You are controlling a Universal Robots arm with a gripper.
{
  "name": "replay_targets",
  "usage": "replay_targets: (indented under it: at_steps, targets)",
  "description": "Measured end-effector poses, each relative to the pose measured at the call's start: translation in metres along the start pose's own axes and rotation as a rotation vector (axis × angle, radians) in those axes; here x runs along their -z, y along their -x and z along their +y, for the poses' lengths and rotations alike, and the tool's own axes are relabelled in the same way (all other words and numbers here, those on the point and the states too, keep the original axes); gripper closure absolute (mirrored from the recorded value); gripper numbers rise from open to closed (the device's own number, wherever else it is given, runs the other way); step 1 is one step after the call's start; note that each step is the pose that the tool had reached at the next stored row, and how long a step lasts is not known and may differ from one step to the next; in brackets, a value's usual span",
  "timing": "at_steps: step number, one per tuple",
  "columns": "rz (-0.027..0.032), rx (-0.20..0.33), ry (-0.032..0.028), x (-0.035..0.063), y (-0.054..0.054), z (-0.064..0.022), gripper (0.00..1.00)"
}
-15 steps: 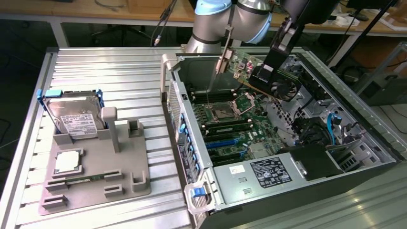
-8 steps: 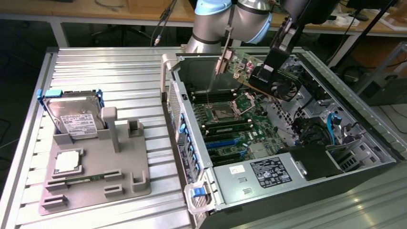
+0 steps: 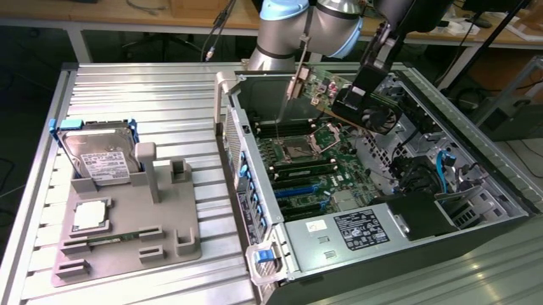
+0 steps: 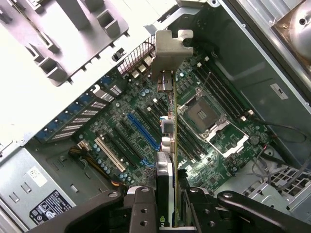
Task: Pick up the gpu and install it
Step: 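Insert the gpu into the slot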
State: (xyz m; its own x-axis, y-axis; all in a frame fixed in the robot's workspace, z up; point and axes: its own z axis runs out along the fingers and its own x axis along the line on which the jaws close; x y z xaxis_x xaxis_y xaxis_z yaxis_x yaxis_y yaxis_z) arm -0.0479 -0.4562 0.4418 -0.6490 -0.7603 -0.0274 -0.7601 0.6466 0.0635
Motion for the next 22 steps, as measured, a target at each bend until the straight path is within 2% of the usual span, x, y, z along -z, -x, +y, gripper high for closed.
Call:
replay_targets:
  at_steps: [22]
  targets:
    - [0.0016, 0.025, 0.0007, 0.0000, 0.0000, 0.0000, 0.73]
